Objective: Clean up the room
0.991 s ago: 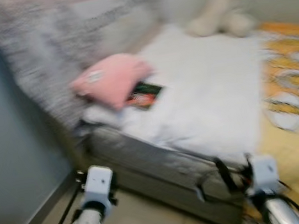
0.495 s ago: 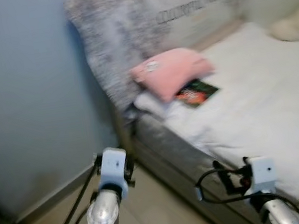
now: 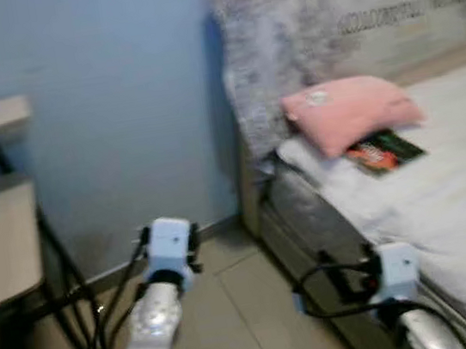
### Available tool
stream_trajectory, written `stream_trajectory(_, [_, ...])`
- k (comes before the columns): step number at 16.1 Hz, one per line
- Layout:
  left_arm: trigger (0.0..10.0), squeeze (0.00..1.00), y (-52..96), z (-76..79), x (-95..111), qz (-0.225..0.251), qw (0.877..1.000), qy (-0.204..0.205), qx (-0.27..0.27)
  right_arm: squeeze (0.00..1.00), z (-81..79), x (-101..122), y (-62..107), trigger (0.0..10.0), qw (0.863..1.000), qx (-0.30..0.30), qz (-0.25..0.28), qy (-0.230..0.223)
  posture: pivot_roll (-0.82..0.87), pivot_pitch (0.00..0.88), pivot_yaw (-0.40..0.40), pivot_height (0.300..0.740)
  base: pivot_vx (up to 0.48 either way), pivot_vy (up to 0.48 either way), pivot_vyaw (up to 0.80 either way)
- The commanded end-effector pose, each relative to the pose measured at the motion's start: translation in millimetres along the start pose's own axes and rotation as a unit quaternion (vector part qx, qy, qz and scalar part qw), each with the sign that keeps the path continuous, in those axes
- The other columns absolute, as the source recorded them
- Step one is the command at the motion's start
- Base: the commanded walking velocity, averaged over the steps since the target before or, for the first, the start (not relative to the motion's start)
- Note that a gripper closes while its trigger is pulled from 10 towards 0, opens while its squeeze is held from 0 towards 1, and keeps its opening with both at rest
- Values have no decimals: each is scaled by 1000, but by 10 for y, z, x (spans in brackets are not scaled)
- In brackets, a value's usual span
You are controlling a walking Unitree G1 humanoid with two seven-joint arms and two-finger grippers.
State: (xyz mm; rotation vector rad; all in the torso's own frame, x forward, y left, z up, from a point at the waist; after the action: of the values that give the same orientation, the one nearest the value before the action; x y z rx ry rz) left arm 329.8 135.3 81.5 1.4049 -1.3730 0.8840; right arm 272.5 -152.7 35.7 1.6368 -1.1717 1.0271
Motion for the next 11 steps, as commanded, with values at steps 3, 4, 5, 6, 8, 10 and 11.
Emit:
stream_trajectory(3, [10000,0,-10,47,97,14,999,43,8,341,33,96,-6,10000,1000,4,11,9,-43,0,-35,740,292,0,650])
stream_trajectory(4, [10000,0,-25,38,104,14,999,47,11,345,42,87,-6,10000,1000,5,8,11,-41,0,-41,740,480,0,650])
stream_trajectory(5, [10000,0,-32,35,110,16,999,48,11,345,37,79,-11,10000,1000,8,5,14,-41,0,-41,740,480,0,644])
stream_trajectory(6, [10000,0,-34,35,111,17,999,46,12,345,23,77,-17,10000,1000,12,5,15,-40,0,-41,740,480,0,650])
stream_trajectory(8, [10000,0,-43,23,114,18,999,46,16,349,37,87,-32,10000,1000,10,7,13,-36,0,-40,740,480,0,641])
stream_trajectory(10, [10000,0,-44,34,119,18,999,44,13,353,56,74,-27,10000,1000,8,4,15,-32,0,-38,740,480,0,644])
stream_trajectory(11, [10000,0,-41,33,116,17,999,44,14,353,79,52,-23,10000,1000,2,-1,13,-31,0,-39,740,480,0,650])
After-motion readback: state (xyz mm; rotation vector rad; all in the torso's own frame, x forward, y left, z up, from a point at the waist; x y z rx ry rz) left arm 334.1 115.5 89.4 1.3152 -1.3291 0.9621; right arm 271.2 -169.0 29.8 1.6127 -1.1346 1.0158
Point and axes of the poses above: a point about 5 cm out from each wrist's last joint towards the gripper, its own y axis pointing back from the gripper into the wrist, its own x axis along the axis of the wrist's last joint, z = x × y, the point moved 5 cm from there along -y, pointing out of the wrist towards the gripper, and after that the axes turned 8 degrees about -y, right-handed, at the moved point
